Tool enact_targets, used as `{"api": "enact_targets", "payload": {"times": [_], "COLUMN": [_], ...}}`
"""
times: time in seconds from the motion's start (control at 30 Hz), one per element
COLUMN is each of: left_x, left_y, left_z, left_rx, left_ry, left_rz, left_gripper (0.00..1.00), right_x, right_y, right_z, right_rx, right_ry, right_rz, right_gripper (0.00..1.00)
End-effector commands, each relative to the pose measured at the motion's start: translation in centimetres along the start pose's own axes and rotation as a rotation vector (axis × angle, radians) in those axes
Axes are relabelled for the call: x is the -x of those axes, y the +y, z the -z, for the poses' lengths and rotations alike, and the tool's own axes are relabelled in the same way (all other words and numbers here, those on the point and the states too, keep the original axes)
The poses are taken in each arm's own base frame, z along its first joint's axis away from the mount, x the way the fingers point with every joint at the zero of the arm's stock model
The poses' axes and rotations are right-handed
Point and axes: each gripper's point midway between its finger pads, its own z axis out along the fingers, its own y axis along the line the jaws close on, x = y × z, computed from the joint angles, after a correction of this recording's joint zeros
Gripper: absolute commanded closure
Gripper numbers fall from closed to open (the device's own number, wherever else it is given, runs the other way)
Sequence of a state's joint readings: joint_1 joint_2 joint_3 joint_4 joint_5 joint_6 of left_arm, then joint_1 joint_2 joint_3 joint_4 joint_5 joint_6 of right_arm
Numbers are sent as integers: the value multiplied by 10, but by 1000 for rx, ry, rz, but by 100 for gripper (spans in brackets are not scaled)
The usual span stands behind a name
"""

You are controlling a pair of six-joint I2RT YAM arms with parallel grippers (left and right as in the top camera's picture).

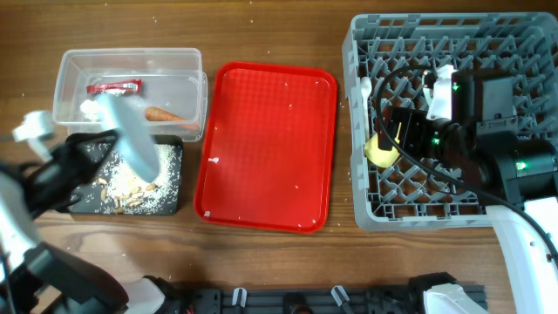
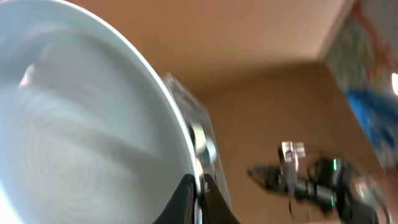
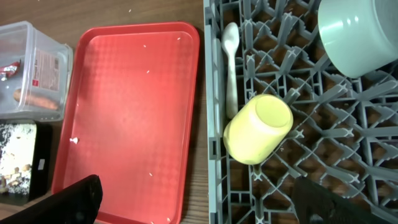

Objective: Sort waste into correct bins and load items into the dishwasher rack
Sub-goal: 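Carry the empty plate to the rack and stand it upright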

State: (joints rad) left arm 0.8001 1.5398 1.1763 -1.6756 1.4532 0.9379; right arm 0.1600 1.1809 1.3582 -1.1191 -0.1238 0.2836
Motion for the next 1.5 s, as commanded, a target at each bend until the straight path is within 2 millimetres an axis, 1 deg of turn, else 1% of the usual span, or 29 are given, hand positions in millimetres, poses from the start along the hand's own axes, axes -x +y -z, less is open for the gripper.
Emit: {"api": "enact_targets", "payload": {"times": [0.0,0.03,0.07,0.13,0.17,0.2,0.23,0.27,0.3,0.33,0.37,0.43,0.5,0.53,0.57,0.6,0.67,0.7,0.73,0.77,0.83,0.9,0.93,1.03,1.2,1.3,1.37,1.43,1.47], "left_x": [-38,-48,-68,-93,-102,-112,-116,-114,-107,-97,-89,-75,-74,-77,-84,-92,-108,-118,-125,-141,-159,-174,-177,-168,-141,-142,-139,-130,-121], "left_y": [-37,-49,-61,-75,-83,-93,-96,-97,-102,-114,-124,-145,-159,-161,-154,-143,-125,-121,-122,-125,-124,-118,-112,-109,-99,-92,-87,-84,-80], "left_z": [-63,-78,-101,-132,-147,-169,-186,-223,-244,-264,-278,-298,-315,-326,-341,-355,-375,-384,-389,-398,-410,-421,-426,-431,-429,-432,-434,-435,-434], "left_rx": [-184,-254,-329,-424,-470,-518,-501,-372,-304,-260,-244,-267,-355,-408,-446,-462,-473,-494,-523,-559,-557,-511,-475,-467,-458,-427,-406,-400,-396], "left_ry": [204,241,342,474,529,595,625,608,547,454,376,257,220,223,233,242,261,271,283,314,348,370,368,304,242,248,235,202,180], "left_rz": [-174,-213,-291,-346,-375,-428,-460,-475,-482,-483,-468,-373,-264,-182,-83,4,122,166,186,209,232,267,292,284,279,294,305,310,312], "left_gripper": [96,96,96,96,96,96,96,96,96,96,96,96,96,96,96,96,96,96,96,96,96,96,96,96,96,96,96,96,96], "right_x": [3,4,4,3,3,3,3,3,2,1,0,-1,-1,-3,-4,-5,-4,-5,-5,-5,-6,-8,-9,-11,-12,-12,-13,-14,-14], "right_y": [2,2,2,2,2,2,2,2,2,2,1,1,1,1,0,0,0,0,0,0,-1,-1,-1,-2,-2,-2,-2,-3,-3], "right_z": [1,1,1,1,1,1,1,1,1,1,1,1,1,1,1,1,1,1,1,1,1,1,1,1,1,1,1,1,1], "right_rx": [13,13,13,12,12,12,12,13,12,11,9,8,8,5,3,3,3,3,2,1,0,-2,-4,-5,-7,-7,-8,-9,-9], "right_ry": [-6,-8,-8,-3,-3,-4,-4,-3,0,4,8,11,13,19,24,26,25,26,26,29,33,40,44,50,55,57,60,62,62], "right_rz": [-9,-9,-11,-47,-60,-60,-60,-63,-65,-72,-87,-89,-88,-89,-90,-90,-89,-89,-88,-89,-89,-87,-85,-67,-67,-67,-68,-67,-67], "right_gripper": [1,1,1,1,1,1,1,1,1,1,1,1,1,1,1,1,1,1,1,1,1,1,1,1,1,1,1,1,1]}}
